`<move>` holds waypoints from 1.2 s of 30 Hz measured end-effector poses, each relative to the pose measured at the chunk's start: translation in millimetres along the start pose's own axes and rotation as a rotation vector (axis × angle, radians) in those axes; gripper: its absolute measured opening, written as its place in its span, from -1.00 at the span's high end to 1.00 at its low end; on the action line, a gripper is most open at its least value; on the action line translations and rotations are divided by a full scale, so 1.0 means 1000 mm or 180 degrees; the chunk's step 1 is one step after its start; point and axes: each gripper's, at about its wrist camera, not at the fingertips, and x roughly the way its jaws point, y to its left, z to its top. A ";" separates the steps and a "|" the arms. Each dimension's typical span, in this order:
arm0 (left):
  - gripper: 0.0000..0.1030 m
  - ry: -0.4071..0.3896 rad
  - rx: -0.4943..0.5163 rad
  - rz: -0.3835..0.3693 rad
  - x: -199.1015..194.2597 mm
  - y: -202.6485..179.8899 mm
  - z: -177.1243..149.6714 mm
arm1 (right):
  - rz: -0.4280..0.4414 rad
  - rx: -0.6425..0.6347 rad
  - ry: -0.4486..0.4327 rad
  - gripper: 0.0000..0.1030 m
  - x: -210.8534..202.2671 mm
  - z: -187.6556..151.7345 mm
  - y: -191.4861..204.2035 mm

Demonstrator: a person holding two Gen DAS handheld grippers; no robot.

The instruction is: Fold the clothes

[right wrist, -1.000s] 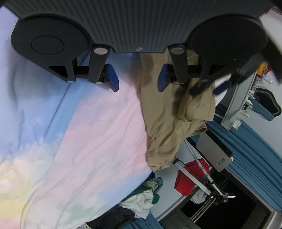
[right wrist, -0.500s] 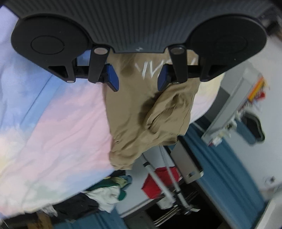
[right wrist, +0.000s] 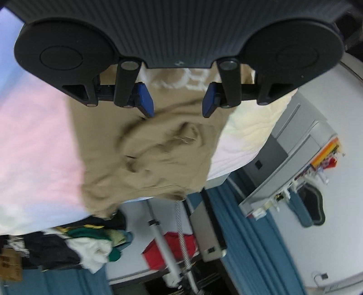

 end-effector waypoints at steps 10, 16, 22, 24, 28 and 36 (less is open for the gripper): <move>-0.69 0.0227 0.0042 0.0049 0.027 0.020 -0.006 | -0.0608 -0.0219 0.0443 0.46 0.132 0.025 0.032; -0.69 0.0353 0.0051 0.0072 0.031 0.021 -0.008 | -0.0806 -0.0272 0.0037 0.90 0.107 0.025 0.026; -0.69 0.0457 0.0091 0.0060 0.038 0.019 -0.010 | -0.0925 0.0299 -0.0153 0.90 0.092 0.027 -0.017; -0.69 0.0480 0.0107 0.0075 0.040 0.019 -0.011 | -0.0790 0.0528 -0.0094 0.85 0.092 0.026 -0.027; -0.69 0.0484 0.0099 0.0039 0.041 0.021 -0.011 | -0.0481 0.0560 -0.0082 0.78 0.063 0.021 -0.020; -0.69 0.0342 -0.0219 -0.0043 0.022 0.040 -0.003 | -0.0494 0.0305 -0.0102 0.10 -0.069 -0.035 0.003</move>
